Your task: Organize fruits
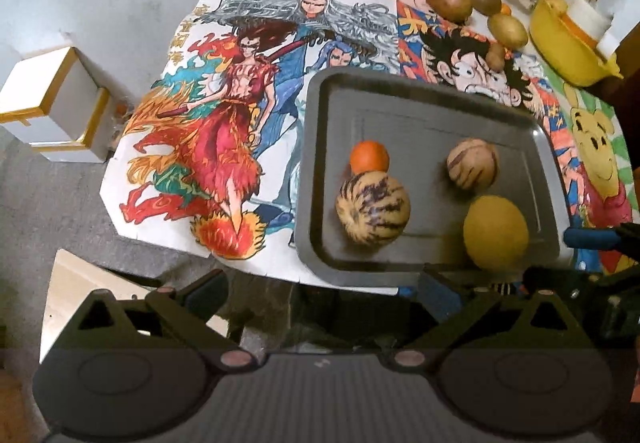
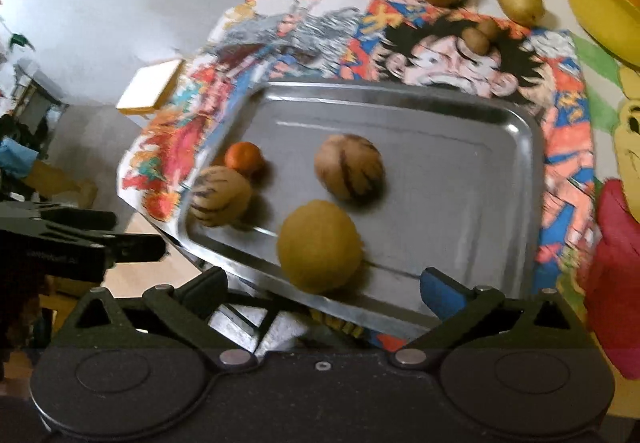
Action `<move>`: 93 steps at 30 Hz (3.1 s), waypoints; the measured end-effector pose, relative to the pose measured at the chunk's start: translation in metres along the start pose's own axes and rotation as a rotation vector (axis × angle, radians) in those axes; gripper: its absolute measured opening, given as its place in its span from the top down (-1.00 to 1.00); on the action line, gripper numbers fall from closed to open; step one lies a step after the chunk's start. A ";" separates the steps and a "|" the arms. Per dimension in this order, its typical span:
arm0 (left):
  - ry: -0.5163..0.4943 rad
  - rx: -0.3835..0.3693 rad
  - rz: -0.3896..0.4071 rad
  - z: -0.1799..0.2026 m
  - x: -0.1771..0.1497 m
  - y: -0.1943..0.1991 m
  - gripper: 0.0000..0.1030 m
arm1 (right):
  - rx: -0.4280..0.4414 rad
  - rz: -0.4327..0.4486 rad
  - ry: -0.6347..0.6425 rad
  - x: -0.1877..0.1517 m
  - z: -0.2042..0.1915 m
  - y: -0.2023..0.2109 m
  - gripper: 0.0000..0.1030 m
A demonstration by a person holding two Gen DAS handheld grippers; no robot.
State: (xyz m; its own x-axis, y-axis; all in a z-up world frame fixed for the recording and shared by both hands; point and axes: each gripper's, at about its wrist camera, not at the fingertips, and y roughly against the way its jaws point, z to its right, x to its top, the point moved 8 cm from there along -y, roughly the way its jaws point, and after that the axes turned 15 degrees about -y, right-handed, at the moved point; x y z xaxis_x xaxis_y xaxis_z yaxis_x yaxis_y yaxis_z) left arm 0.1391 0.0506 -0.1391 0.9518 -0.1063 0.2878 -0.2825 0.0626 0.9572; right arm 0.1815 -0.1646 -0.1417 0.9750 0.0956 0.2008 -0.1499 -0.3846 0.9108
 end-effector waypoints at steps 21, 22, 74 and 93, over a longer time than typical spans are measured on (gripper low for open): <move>-0.133 0.049 -0.005 0.017 0.055 0.010 -0.99 | -0.101 0.283 -0.157 0.051 0.048 0.046 -0.99; -0.142 0.047 -0.007 0.019 0.060 0.007 -0.99 | -0.111 0.298 -0.158 0.054 0.049 0.046 -0.99; -0.482 -0.164 0.200 0.072 0.348 -0.131 -0.99 | -0.268 0.384 -0.274 0.199 0.069 -0.061 -0.69; -0.619 -0.211 0.151 0.099 0.367 -0.171 -0.80 | -0.299 0.358 -0.324 0.213 0.079 -0.088 -0.11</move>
State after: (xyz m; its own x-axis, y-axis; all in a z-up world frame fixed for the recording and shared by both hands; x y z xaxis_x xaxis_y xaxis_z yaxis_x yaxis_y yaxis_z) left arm 0.5249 -0.0978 -0.1941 0.6415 -0.6268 0.4423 -0.3180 0.3075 0.8969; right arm 0.4150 -0.1833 -0.2073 0.8483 -0.2976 0.4379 -0.4745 -0.0602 0.8782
